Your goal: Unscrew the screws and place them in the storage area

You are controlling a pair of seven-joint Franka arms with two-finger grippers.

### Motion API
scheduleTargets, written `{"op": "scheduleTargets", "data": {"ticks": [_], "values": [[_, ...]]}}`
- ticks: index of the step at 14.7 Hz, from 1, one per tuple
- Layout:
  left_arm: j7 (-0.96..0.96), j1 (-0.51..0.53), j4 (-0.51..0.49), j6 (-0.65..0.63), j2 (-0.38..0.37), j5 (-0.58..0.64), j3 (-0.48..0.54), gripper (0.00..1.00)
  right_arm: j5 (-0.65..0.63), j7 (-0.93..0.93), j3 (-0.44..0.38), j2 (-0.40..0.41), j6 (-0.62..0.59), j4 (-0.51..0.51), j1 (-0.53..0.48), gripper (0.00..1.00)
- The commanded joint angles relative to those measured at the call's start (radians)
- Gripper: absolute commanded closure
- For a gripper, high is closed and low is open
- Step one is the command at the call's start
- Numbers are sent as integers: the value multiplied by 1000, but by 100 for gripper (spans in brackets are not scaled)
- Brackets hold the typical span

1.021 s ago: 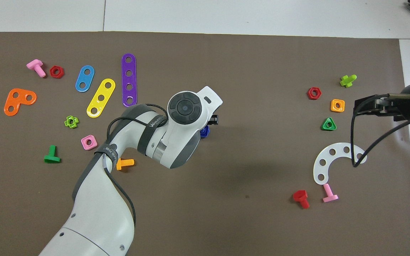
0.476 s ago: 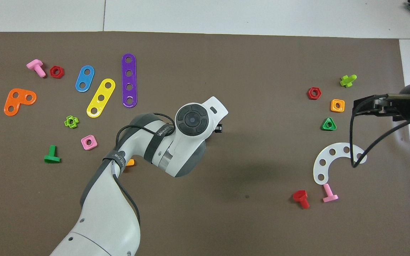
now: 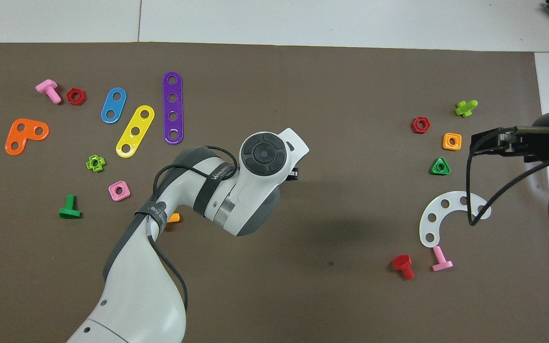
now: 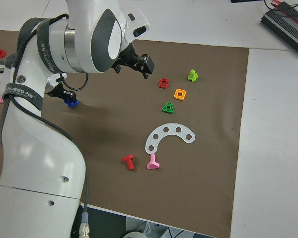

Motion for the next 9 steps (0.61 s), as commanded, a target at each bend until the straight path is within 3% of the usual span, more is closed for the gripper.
{"op": "scheduleTargets", "data": {"ticks": [1, 4, 7, 9], "values": [[1, 34, 128, -124, 24, -19, 12, 100, -8, -19, 9, -19, -1, -14, -6, 0], [26, 188, 256, -233, 70, -102, 4, 100, -11, -19, 10, -13, 16, -14, 36, 0], [269, 317, 249, -313, 67, -108, 6, 100, -10, -7, 10, -10, 54, -36, 86, 1], [460, 394, 177, -324, 49, -110, 7, 100, -10, 34, 13, 9, 100, -60, 122, 1]]}}
